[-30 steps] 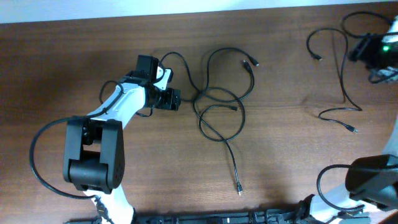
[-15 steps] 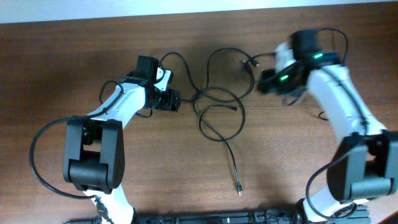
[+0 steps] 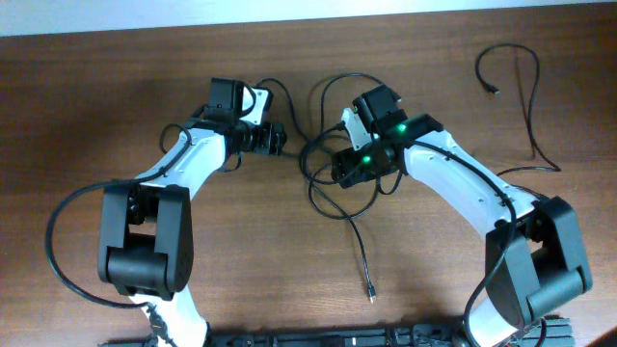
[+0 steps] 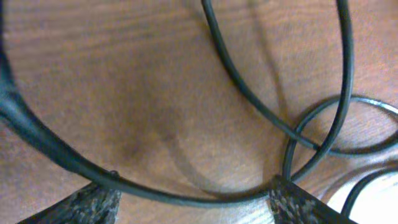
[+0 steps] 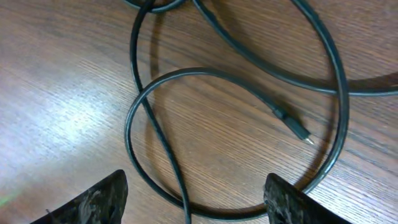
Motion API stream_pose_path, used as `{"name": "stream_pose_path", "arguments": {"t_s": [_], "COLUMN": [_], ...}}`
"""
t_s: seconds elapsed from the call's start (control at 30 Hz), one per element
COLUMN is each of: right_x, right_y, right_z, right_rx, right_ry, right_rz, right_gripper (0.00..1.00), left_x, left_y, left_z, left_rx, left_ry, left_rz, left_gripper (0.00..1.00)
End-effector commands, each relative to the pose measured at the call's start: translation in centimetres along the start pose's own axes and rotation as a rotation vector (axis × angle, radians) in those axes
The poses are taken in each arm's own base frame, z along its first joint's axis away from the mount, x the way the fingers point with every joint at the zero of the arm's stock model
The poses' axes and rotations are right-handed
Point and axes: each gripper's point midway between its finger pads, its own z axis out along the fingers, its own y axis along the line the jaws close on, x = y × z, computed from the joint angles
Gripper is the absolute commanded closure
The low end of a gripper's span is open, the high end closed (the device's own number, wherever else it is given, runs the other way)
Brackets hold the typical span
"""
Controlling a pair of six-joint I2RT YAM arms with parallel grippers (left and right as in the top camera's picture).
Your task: Untangle cables
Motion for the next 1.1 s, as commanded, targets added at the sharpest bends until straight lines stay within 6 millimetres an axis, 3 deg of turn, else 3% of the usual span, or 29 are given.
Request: {"name": "stream_pose_path", "arguments": {"t_s": [0.0,0.17,0.23,0.37,0.43,0.63,0.73,0.83,1.07], "right_x": [0.3,0.2,0.2,0.1,-0.3,-0.9,-0.8,-0.8,0.3], "right_y": [-0.4,-0.4,-0.4,-0.4,-0.3,-0.2,-0.3,0.2,4.1], "right_z": [0.0,0.0,0.0,0.0,0.0,0.0,0.0,0.1,0.8], "right_rx": [0.020,0.019,0.019,0.019,0.016,0.012,0.012,-0.006,-0.069], "right_ry": [0.005,-0.003,-0.003,-0.005,-0.021,-0.045,-0.044,-0.040,-0.007], "right_rz": [0.012,0.043,0.043,0.042,0.038,0.032,0.032,0.029,-0.064], "right_gripper": [0.31,0.33,0.36,0.39,0.39,0.40,0.40,0.40,0.39], "left_x": [-0.2,0.5,1.3,0.8,-0.4,-3.4,-4.0,-4.1,-5.9], "left_y": [0.7,2.2,2.5,2.8,3.4,0.9,1.3,2.0,-4.1], "left_z": [0.3,1.4,2.3,1.7,-0.7,-10.4,-15.1,-17.0,-20.4], "left_rx": [-0.046,-0.112,-0.112,-0.116,-0.115,0.148,0.174,0.159,0.550], "left_ry": [-0.008,0.013,0.039,0.024,-0.013,-0.147,-0.217,-0.248,-0.341], "left_rz": [0.002,-0.004,-0.013,-0.019,-0.047,-0.142,-0.168,-0.183,-0.063], "left_gripper": [0.27,0.27,0.35,1.00,1.00,1.00,1.00,1.00,1.00]}}
